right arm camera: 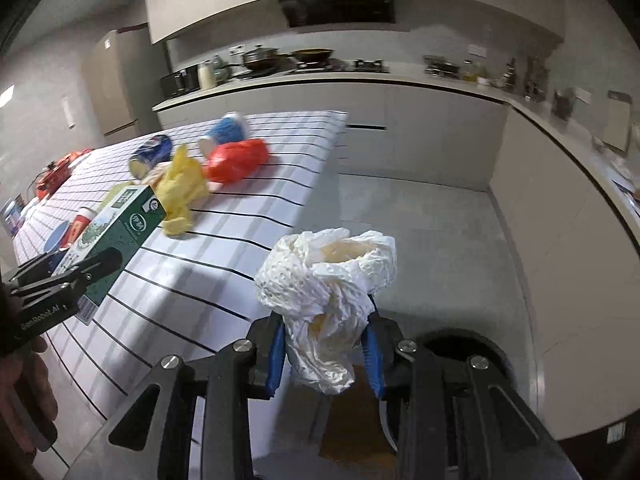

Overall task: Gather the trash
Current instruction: 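Carry carton and tissue over the black bin and open both tools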

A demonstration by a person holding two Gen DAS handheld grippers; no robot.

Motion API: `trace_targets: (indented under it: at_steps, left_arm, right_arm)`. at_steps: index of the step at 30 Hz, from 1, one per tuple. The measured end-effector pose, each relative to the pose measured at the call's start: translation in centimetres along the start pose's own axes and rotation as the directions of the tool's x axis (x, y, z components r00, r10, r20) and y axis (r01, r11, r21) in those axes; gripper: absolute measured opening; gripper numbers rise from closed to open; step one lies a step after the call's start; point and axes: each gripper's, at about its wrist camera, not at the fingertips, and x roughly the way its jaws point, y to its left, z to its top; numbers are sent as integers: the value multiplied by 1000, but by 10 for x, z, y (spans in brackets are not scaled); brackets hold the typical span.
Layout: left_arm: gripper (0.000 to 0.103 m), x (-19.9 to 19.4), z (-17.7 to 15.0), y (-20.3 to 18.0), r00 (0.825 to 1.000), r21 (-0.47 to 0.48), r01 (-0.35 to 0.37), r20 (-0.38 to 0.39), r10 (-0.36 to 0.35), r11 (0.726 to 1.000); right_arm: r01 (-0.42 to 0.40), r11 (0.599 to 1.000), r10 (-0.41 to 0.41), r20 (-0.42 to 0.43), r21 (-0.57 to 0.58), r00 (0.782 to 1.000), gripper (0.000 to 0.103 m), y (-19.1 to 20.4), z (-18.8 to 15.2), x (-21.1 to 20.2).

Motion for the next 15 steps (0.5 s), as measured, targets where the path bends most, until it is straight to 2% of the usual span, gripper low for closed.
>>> trace_targets:
  at_steps: [15]
  left_arm:
    - [56,17,-17,-130,986,138,158,-71,-149,978]
  right_arm:
    - [125,984,-122,-30,131,992,35,-118,-55,-48]
